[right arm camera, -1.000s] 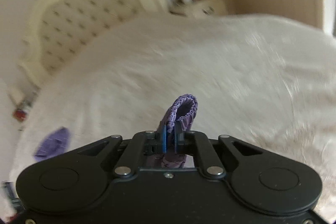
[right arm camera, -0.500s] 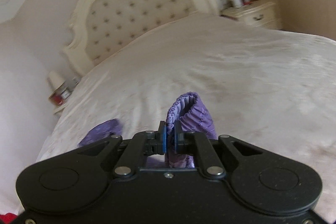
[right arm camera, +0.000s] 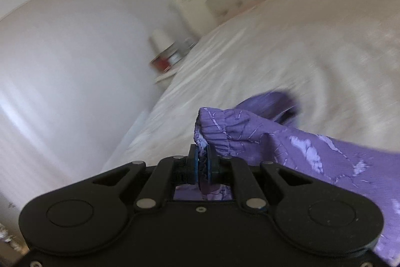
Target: Fold large clothes
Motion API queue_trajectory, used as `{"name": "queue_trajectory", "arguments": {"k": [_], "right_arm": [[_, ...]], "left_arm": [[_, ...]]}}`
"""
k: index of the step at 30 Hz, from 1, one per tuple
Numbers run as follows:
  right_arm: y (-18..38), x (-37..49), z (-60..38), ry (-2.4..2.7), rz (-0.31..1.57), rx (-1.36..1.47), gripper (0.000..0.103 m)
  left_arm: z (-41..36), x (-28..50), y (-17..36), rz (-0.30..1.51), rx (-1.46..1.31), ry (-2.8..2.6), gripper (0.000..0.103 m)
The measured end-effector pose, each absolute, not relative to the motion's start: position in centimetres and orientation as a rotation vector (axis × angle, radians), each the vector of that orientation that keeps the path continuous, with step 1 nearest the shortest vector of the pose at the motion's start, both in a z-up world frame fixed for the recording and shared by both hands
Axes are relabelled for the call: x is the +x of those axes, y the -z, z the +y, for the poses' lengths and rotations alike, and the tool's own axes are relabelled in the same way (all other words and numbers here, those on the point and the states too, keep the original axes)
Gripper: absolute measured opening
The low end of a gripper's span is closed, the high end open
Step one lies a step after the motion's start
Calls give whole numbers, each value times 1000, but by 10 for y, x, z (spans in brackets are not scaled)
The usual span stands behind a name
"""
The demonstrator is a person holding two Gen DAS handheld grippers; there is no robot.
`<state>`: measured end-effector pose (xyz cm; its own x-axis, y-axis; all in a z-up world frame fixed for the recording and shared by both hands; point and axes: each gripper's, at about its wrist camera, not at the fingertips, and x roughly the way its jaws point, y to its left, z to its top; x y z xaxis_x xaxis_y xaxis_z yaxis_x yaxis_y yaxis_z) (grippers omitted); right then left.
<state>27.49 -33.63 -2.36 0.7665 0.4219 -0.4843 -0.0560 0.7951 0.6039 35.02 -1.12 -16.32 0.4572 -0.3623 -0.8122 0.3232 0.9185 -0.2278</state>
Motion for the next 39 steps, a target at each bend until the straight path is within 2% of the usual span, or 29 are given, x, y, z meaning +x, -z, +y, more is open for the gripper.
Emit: {"name": "queue_trajectory", "arguments": {"k": [3, 8, 9, 10, 12, 16, 24, 30, 34, 39], "right_arm": [[55, 307, -288, -358, 671, 611, 14], [95, 337, -228, -429, 745, 515, 23], [101, 340, -220, -446, 754, 494, 28], [105, 341, -211, -465, 768, 465, 46], [107, 337, -201, -483, 776, 432, 67], [101, 316, -223, -453, 767, 420, 66], [114, 249, -345, -147, 861, 304, 67], [124, 240, -375, -114, 906, 322, 67], [129, 253, -354, -212, 908, 306, 67], [155, 278, -350, -256, 944, 335, 66]], "left_arm": [[28, 354, 165, 1032, -69, 354, 99], [69, 349, 170, 1051, -94, 267, 99], [73, 348, 172, 1057, -100, 259, 99], [75, 347, 174, 1061, -106, 257, 99], [78, 341, 176, 1072, -113, 258, 99], [66, 331, 171, 1056, -103, 287, 99], [-3, 322, 156, 920, -29, 442, 99], [-33, 345, 190, 908, 72, 401, 99], [-27, 370, 241, 1065, 201, 249, 99], [-27, 370, 247, 1052, 230, 277, 101]]}}
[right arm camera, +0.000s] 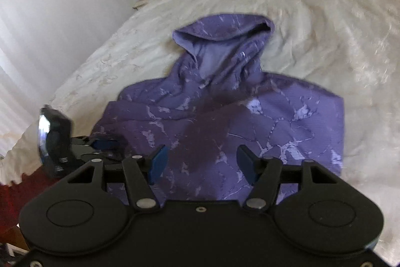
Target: Fold large clothes
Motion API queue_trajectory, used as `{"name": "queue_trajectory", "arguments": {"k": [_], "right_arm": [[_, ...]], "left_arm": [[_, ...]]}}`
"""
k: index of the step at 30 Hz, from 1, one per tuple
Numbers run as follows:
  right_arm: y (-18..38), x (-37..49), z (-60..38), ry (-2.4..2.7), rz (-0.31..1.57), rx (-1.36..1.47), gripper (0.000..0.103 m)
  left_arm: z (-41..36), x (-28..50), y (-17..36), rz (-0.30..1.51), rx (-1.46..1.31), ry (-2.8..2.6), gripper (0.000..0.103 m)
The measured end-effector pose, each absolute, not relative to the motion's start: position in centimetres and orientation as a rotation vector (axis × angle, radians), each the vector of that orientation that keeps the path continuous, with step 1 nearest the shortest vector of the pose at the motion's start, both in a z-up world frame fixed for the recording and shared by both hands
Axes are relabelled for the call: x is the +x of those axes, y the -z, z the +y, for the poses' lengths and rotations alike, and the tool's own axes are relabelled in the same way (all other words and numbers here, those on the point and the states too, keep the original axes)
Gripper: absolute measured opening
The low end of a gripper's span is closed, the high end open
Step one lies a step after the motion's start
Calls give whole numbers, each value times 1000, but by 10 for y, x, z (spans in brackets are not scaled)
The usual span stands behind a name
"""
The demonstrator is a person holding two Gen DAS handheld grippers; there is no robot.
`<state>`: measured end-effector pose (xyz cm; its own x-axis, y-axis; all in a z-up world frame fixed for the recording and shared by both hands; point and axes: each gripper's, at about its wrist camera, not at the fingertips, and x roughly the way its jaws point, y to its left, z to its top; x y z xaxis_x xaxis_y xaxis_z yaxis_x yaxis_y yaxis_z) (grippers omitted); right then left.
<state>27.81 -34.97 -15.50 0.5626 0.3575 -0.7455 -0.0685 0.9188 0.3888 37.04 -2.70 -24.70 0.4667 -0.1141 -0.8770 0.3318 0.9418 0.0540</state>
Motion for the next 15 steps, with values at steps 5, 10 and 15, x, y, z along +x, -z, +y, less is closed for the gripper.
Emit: {"name": "queue_trajectory", "arguments": {"k": [5, 10, 15], "right_arm": [[217, 295, -422, 118, 1104, 359, 54], [193, 272, -485, 214, 1040, 506, 62], [166, 286, -487, 138, 983, 422, 62]], "left_arm": [[-23, 368, 247, 1046, 221, 293, 102], [-25, 369, 245, 1041, 217, 290, 101], [-27, 365, 243, 1020, 228, 302, 101]]}}
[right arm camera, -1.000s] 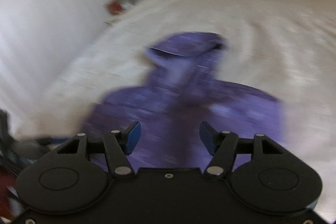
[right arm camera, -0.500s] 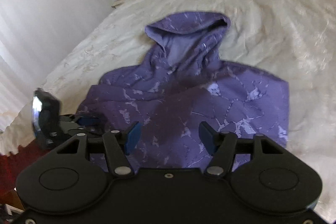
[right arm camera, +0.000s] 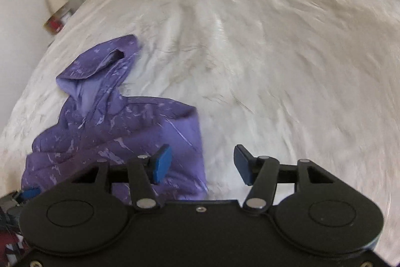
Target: Fold large clothes
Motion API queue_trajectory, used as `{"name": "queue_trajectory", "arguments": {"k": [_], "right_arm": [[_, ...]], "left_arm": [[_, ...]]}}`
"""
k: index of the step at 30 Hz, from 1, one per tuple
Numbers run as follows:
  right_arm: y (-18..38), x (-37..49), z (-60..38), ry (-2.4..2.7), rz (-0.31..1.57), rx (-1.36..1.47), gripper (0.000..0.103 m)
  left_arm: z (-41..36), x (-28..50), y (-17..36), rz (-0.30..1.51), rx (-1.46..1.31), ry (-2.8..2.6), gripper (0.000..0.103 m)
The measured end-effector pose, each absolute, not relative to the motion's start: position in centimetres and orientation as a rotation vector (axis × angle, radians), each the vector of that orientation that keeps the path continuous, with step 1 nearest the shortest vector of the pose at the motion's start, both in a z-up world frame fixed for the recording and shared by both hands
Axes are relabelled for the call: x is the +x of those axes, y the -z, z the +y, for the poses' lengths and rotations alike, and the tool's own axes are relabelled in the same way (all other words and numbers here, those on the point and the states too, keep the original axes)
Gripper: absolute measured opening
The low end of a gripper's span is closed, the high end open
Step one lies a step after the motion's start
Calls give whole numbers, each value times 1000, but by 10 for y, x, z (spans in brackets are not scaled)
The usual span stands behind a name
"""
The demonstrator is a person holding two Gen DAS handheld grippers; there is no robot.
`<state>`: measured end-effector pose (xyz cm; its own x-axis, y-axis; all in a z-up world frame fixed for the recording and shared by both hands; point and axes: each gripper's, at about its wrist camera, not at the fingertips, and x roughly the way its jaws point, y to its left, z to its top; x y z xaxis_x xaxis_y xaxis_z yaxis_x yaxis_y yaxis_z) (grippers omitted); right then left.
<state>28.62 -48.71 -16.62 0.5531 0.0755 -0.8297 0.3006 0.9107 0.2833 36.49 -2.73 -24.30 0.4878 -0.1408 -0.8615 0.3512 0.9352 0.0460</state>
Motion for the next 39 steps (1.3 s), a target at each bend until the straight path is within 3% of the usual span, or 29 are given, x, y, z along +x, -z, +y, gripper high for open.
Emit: {"name": "queue_trajectory", "arguments": {"k": [7, 12, 17, 22, 27, 30, 39], "right_arm": [[229, 376, -483, 170, 1160, 275, 59], [237, 402, -497, 251, 1147, 247, 59], [193, 354, -509, 207, 999, 351, 60], [179, 267, -506, 204, 992, 352, 60], [186, 193, -485, 232, 1050, 313, 60], [194, 176, -463, 206, 1070, 240, 54], [201, 185, -436, 94, 1000, 121, 53]], "left_arm": [[-26, 363, 245, 1011, 230, 312, 102], [-27, 365, 246, 1017, 224, 308, 102], [-25, 365, 241, 1021, 211, 313, 101], [-37, 360, 205, 1014, 129, 386, 100], [-105, 362, 171, 976, 236, 580, 100], [-159, 369, 170, 963, 288, 689, 100], [-310, 391, 223, 921, 598, 836, 100]]}}
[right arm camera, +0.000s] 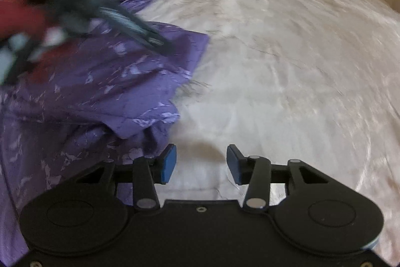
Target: Fold large clothes
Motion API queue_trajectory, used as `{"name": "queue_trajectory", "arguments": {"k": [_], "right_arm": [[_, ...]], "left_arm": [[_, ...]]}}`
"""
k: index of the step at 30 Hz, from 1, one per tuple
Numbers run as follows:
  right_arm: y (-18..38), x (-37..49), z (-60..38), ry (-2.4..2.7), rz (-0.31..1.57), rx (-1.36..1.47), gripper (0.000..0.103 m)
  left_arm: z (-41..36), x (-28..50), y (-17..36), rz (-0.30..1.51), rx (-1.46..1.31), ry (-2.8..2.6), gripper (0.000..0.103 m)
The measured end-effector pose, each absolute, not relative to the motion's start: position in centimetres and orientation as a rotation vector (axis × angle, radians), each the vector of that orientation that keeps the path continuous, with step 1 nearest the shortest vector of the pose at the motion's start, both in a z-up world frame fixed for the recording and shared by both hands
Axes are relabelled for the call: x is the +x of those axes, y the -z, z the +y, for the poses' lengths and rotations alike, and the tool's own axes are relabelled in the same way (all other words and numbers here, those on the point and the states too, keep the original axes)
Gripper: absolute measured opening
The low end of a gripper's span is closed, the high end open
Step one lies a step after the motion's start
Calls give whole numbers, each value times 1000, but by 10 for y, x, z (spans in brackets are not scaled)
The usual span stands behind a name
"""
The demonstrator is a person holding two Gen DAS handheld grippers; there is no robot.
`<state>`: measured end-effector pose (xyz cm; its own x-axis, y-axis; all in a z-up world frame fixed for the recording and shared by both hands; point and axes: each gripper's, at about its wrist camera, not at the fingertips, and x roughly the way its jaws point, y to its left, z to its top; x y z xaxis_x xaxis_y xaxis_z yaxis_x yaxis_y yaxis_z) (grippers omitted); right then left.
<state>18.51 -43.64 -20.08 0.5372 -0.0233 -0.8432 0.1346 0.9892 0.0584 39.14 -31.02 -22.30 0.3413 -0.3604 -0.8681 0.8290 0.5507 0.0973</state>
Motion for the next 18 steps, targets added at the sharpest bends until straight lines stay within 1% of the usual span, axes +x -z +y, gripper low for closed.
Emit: {"name": "queue_trajectory", "arguments": {"k": [2, 4, 7, 11, 12, 13, 14, 15, 16, 18], "right_arm": [[203, 186, -432, 67, 991, 96, 53], [206, 189, -427, 48, 982, 82, 53], [208, 193, -418, 18, 958, 61, 53], [214, 201, -412, 6, 942, 62, 53], [215, 203, -411, 9, 939, 64, 51], [215, 206, -410, 17, 938, 63, 35], [215, 208, -409, 27, 944, 60, 24], [216, 211, -408, 33, 945, 59, 17], [216, 209, -407, 37, 939, 69, 12], [211, 195, -411, 78, 899, 104, 7]], "left_arm": [[-319, 402, 246, 936, 683, 774, 101], [-316, 416, 259, 992, 620, 756, 103], [-306, 427, 264, 1040, 509, 731, 103], [-304, 425, 265, 1050, 493, 739, 103], [-304, 426, 265, 1051, 493, 738, 103], [-304, 426, 265, 1052, 492, 739, 103], [-304, 427, 265, 1053, 490, 740, 103], [-305, 429, 266, 1054, 488, 742, 103], [-306, 430, 263, 1054, 485, 745, 103], [-306, 433, 264, 1049, 476, 755, 103]]}}
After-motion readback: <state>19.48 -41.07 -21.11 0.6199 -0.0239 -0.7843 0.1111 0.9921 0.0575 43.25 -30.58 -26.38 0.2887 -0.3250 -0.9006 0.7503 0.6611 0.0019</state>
